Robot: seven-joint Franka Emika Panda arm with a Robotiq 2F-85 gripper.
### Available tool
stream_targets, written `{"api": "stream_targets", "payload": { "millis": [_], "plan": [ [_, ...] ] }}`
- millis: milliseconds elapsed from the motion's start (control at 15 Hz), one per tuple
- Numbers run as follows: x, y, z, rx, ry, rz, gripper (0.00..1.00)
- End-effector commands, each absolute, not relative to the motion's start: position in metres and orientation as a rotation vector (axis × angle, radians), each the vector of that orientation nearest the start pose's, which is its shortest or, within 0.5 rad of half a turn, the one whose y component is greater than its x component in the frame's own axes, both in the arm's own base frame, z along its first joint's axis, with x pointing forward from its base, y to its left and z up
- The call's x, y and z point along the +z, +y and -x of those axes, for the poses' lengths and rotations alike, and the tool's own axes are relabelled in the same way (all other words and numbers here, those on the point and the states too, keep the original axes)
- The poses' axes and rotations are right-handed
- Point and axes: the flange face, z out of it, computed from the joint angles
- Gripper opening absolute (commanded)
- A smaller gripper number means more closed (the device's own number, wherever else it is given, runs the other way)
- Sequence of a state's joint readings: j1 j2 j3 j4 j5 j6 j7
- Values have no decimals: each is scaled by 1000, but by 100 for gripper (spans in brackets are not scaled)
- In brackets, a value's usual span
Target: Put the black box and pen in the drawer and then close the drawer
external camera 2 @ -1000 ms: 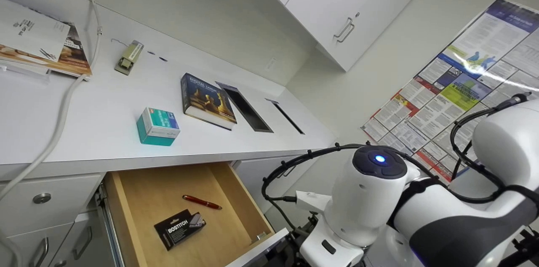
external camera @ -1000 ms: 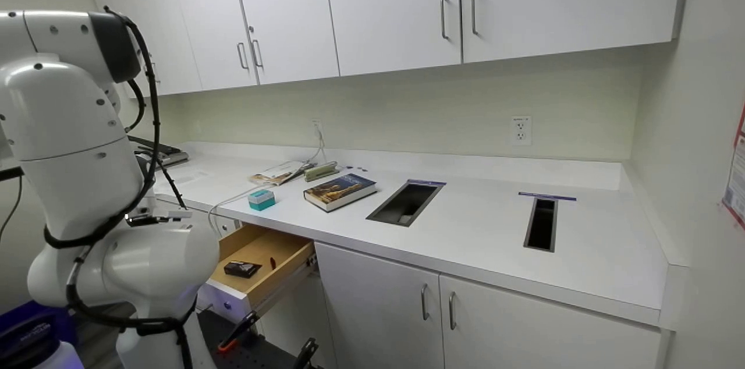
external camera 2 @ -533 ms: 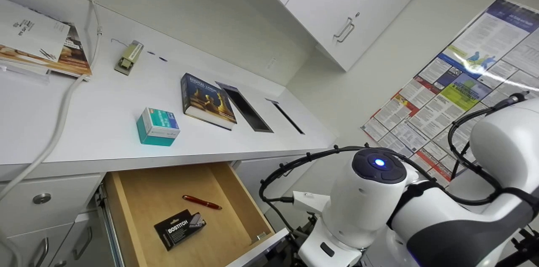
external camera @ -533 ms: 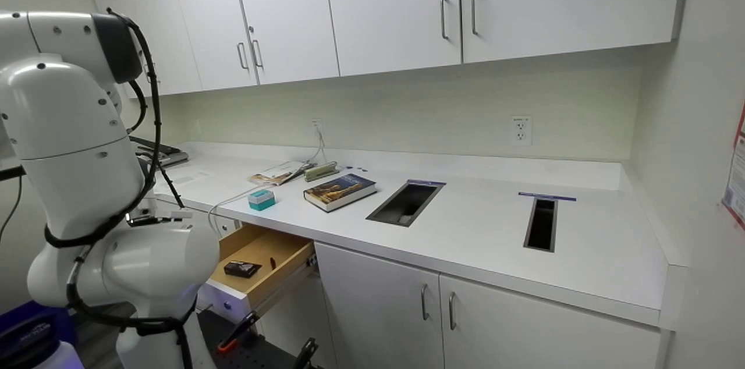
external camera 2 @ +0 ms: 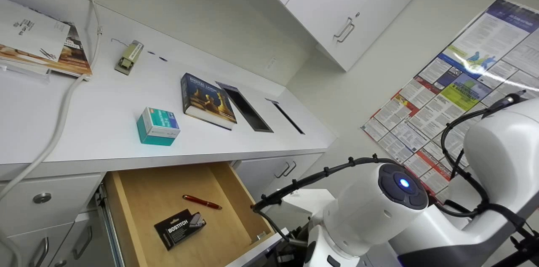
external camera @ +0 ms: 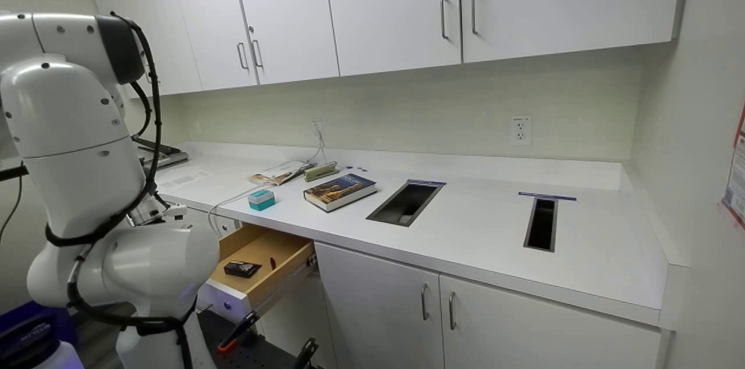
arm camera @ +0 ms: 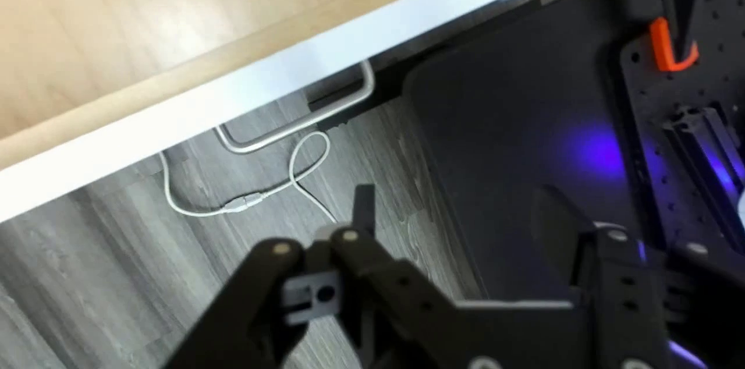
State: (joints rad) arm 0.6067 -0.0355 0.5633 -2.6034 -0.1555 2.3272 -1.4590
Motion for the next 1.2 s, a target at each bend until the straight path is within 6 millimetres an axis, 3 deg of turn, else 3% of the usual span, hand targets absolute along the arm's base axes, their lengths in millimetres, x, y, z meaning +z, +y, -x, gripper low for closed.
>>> {"api": "stream_targets", "payload": {
  "millis": [0,333,400,600,733,1133],
  "plan": [
    [237,376,-168,-250,2998,-325,40],
    [219,377,-184,-5,3043,15,3],
    [212,377,-189,24,3069,45,0],
    [194,375,-204,75,3129,125,0],
    [183,371,-213,-1,3171,107,0],
    [185,362,-232,-174,3057,169,0]
  ]
}}
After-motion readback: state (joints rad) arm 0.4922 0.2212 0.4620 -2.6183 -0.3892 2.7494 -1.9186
